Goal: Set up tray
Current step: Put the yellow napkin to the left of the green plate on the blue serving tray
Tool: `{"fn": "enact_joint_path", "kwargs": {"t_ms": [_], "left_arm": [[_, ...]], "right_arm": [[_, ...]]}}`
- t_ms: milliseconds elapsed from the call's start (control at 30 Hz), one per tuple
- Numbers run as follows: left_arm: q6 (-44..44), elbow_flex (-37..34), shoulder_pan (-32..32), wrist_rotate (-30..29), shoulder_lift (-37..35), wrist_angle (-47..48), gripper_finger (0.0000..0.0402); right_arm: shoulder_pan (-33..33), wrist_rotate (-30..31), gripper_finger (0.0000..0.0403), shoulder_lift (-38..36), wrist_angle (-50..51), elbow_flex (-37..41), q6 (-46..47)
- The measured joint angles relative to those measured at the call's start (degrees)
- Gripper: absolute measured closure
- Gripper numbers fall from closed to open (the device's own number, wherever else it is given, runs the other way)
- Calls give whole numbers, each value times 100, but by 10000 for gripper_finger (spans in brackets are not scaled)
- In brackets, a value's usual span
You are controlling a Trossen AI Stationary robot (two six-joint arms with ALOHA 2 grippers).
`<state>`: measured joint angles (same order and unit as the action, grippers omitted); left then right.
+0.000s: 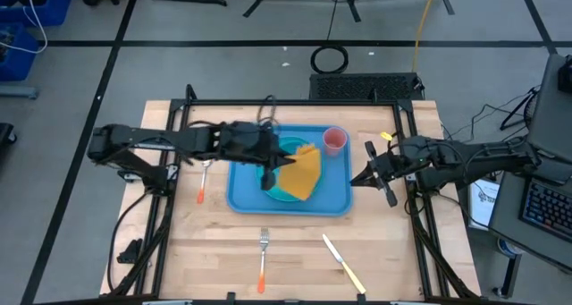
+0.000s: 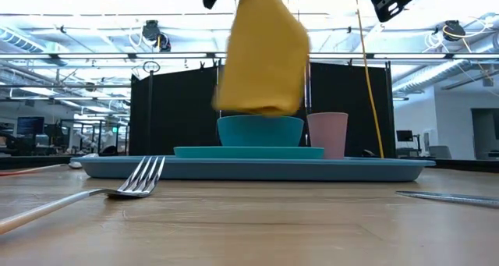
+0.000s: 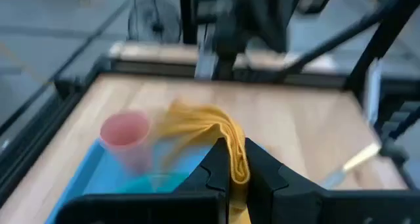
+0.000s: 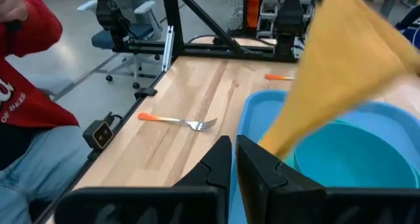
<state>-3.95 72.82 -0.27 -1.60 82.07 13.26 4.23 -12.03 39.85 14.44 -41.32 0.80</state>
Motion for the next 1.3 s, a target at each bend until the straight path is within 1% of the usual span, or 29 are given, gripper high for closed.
{"fn": "enact_joint_path", "kwargs": {"t_ms": [33, 133, 333, 433, 500, 567, 667, 767, 833, 933, 1133, 1267, 1300], "left_arm": [[-69, -232, -22, -15, -170, -297, 383], [-238, -1005, -79, -233, -784, -656, 383], [-713, -2024, -371, -431, -1927, -1336, 383], [-898, -2340, -587, -640, -2317, -1275, 383], [-1086, -2477, -720, -1002, -2549, -984, 383], [-1358, -2583, -844, -1293, -2685, -842, 383], [-1679, -2791, -1020, -1459, -2849, -718, 383], [-1940, -2923, -1225, -1672, -2869, -762, 383], [-2334, -3004, -1355, -1757, -2845, -727, 383], [-2649, -3053, -1637, -1971, -2814, -732, 383], [-2861, -3062, -2317, -3056, -2973, -409, 384], [-3042, -3062, -2589, -3697, -3115, 46, 384], [-3089, -3062, -2628, -3769, -3142, 152, 384]], "right_arm": [[0, -1, 390, 9, 60, 1, -1], [0, -2, 390, 79, 71, -2, 0], [0, 7, 390, 165, 76, -2, -78], [1, 9, 390, 206, 40, -5, -156], [0, 11, 390, 251, 6, -3, -171], [0, 13, 390, 270, 13, -2, -173], [0, 17, 390, 323, 6, -4, -171], [0, 20, 390, 374, 33, -4, -173], [0, 20, 390, 406, 50, -2, -170], [0, 20, 390, 471, 48, -4, -172], [0, 20, 390, 585, 46, -4, -173], [0, 20, 390, 650, 35, -4, -173], [0, 20, 390, 669, 34, -4, -173]]}}
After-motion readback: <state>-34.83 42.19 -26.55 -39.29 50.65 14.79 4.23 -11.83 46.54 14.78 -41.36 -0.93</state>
